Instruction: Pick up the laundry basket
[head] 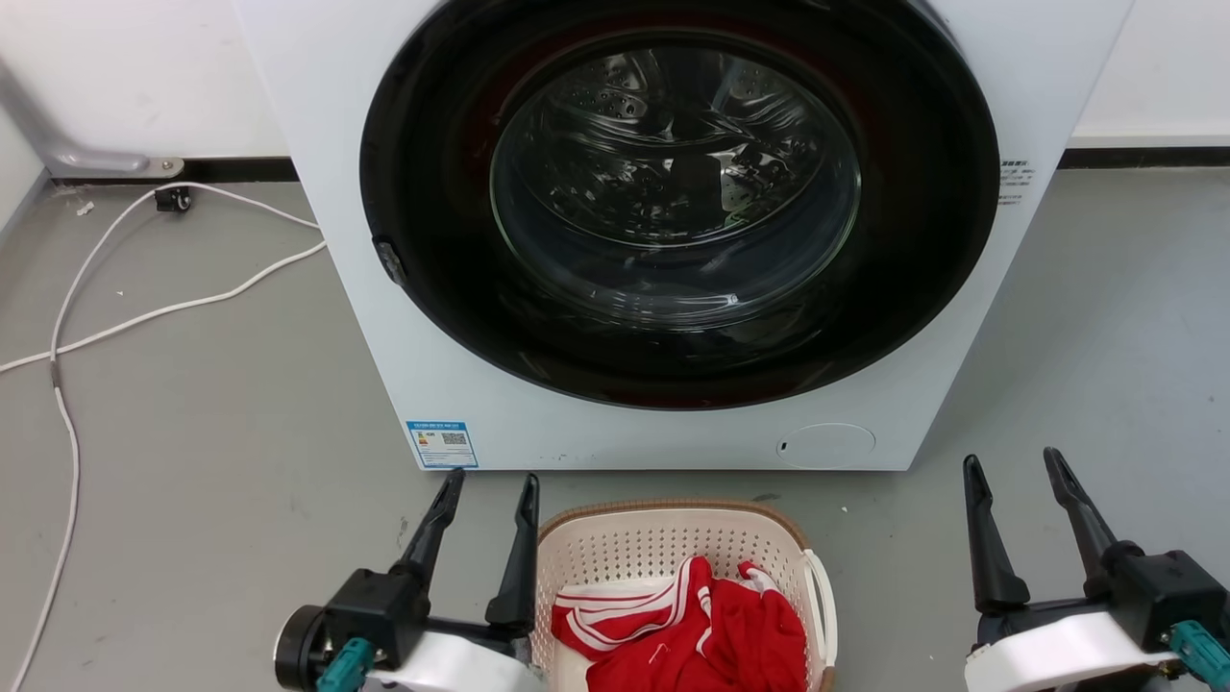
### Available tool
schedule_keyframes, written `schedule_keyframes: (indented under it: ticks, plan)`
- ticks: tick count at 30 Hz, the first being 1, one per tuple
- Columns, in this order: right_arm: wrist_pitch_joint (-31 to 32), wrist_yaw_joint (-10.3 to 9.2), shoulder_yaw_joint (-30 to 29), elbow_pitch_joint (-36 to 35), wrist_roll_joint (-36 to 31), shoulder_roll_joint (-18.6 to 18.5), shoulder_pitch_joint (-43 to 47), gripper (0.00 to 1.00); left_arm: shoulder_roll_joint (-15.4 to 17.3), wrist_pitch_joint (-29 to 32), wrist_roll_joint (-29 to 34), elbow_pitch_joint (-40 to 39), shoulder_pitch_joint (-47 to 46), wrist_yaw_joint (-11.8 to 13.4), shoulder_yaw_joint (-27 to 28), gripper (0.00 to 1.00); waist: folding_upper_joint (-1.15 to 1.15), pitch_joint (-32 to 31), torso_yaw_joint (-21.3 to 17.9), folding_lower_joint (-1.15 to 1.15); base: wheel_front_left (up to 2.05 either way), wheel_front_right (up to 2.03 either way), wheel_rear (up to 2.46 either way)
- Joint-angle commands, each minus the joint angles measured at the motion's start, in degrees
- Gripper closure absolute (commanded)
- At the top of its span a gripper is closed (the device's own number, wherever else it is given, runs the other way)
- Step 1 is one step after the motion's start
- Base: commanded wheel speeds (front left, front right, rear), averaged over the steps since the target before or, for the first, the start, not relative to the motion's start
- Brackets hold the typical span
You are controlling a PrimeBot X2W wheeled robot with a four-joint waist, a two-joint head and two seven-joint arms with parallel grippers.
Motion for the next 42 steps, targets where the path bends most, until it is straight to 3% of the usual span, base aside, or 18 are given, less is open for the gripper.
schedule_keyframes:
  ticks: [1,7,18,42]
  plan:
    - [-0.6,-0.02,-0.1,-0.1,0.1,-0.1,0.3,0.0,-0.5,-0.5,0.1,-0.3,0.7,-0.6,1.0,0.0,0.0,0.0,0.0,0.0,0.0,0.0,0.0]
    - [-1.3,-0.02,-0.3,1.1,1.3,-0.1,0.8,0.0,-2.1,-1.2,1.4,0.8,1.8,-3.2,3.8,0.0,0.0,-0.2,-0.1,0.0,0.0,0.0,0.0]
    - [-2.6,-0.02,0.0,2.2,-1.4,-0.1,0.9,0.0,-2.7,-2.3,8.0,3.9,1.6,-4.0,3.7,0.0,0.0,-0.3,-0.5,0.0,0.0,0.0,0.0]
    - [-3.3,-0.02,-0.3,3.5,0.5,-0.1,-0.2,0.0,-2.8,-2.4,5.4,2.6,1.8,-1.8,4.4,0.0,0.0,0.3,-0.3,0.0,0.0,0.0,0.0]
